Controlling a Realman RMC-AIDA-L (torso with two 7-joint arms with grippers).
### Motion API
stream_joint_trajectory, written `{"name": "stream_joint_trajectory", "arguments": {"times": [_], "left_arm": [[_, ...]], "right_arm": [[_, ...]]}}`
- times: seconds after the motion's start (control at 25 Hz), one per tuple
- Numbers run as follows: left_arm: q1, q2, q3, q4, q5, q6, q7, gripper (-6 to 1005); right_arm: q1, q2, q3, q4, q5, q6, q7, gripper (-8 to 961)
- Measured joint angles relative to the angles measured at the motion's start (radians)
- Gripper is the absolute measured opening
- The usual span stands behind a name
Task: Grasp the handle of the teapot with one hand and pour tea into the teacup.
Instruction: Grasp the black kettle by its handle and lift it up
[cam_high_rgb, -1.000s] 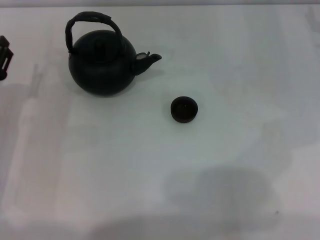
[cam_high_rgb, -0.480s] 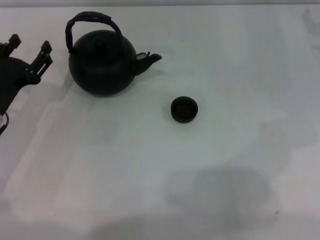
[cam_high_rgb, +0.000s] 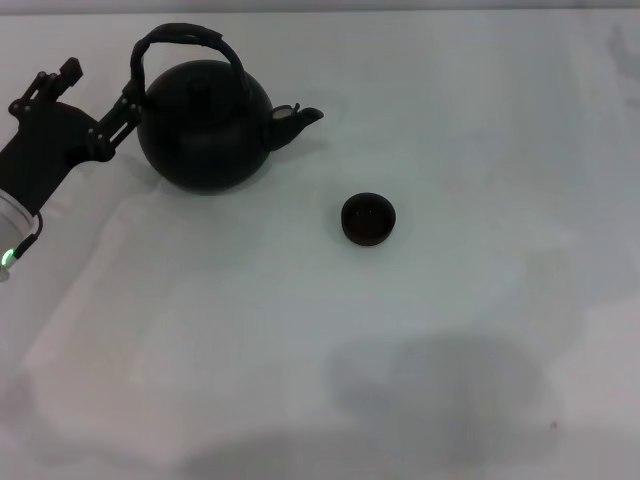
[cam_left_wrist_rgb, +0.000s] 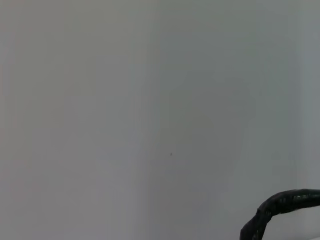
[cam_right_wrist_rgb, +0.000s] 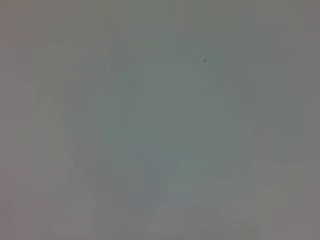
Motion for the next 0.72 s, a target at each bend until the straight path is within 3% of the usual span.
{"name": "stream_joint_trajectory", "arguments": {"times": [0.72], "left_arm": [[-0.062, -0.004, -0.007, 0.002, -0.003, -0.104, 0.023, 767]], "right_arm": [[0.004, 0.000, 0.000, 0.000, 0.000, 0.001, 0.001, 829]]}}
